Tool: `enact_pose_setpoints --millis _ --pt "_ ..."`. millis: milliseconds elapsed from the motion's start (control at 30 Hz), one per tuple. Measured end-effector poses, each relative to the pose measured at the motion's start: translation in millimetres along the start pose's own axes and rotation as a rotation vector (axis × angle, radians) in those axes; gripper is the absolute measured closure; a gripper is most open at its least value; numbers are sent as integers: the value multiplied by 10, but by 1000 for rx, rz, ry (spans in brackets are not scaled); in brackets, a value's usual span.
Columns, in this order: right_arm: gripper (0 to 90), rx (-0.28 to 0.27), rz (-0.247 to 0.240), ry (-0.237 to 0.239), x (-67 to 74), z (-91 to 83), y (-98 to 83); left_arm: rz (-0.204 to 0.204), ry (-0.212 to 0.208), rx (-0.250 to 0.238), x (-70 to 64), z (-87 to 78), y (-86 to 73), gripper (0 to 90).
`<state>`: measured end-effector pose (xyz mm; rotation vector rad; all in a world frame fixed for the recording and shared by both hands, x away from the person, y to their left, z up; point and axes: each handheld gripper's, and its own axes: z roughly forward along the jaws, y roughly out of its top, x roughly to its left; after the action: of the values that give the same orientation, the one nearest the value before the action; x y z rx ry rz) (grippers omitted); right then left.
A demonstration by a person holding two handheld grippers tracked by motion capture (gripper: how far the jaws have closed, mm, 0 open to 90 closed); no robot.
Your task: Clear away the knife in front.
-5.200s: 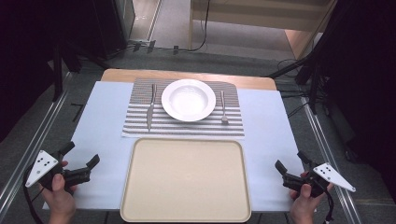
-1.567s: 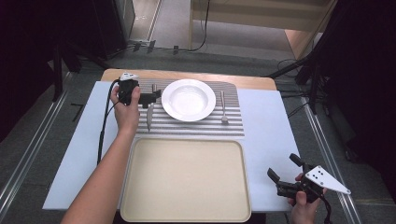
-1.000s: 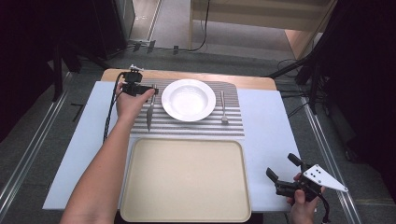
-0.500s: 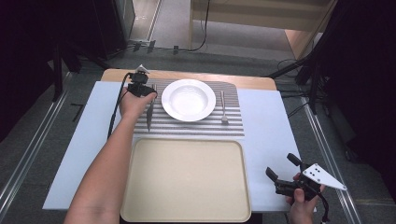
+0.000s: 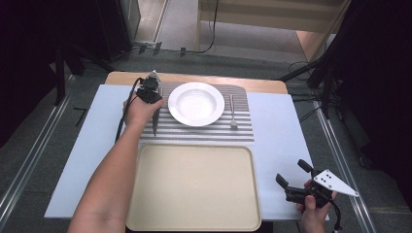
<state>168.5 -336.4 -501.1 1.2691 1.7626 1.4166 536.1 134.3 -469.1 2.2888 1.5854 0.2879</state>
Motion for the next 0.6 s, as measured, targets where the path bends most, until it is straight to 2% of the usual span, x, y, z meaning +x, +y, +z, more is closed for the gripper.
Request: enact_pose_setpoints --millis 100,200,300,433,600 --pt "0 5 -3 1 0 10 -5 -7 2 25 -6 20 3 739" --pt "0 7 -5 -1 -1 14 -7 -15 25 35 21 5 5 776" --pt "0 11 -2 -3 1 10 -9 -42 11 55 91 -13 -10 792" --pt "0 10 -5 -7 -10 9 -11 -11 31 99 108 -50 -41 792" --pt "0 13 -6 -9 1 20 -8 17 9 157 126 -89 -82 791"
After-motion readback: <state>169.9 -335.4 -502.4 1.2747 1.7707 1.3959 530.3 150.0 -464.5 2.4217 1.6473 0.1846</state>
